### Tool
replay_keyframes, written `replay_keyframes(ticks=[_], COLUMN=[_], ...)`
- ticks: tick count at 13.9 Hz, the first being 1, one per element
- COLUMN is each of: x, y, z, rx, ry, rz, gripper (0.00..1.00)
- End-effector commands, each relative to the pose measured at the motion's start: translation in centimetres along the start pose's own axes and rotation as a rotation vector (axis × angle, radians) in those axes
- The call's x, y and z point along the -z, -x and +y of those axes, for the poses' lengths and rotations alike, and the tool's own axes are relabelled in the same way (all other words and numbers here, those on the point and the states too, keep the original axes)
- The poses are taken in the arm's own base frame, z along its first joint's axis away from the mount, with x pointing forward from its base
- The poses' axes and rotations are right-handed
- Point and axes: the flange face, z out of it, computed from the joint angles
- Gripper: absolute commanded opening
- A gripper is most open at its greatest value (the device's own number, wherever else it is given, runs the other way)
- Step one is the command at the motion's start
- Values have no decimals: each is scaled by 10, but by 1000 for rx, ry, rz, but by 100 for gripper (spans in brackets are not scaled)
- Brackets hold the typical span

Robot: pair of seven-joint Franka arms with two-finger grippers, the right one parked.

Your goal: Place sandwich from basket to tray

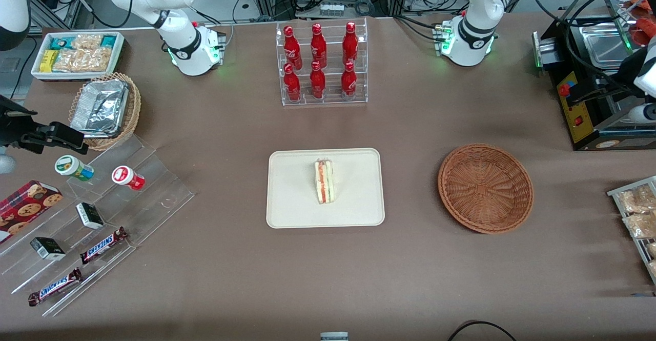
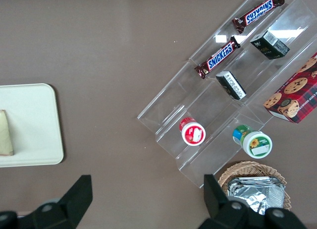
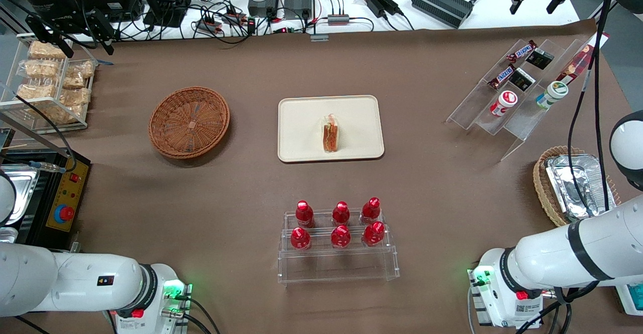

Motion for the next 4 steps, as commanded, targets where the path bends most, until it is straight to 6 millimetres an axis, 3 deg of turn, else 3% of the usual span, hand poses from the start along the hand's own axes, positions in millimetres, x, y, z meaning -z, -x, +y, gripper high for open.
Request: replay_keyframes(ticks=[1,4], x=[7,9], y=[8,1], z=[0,0], rx=[-23,-14], ry=[10,7], rz=[4,8], gripper=[100,100])
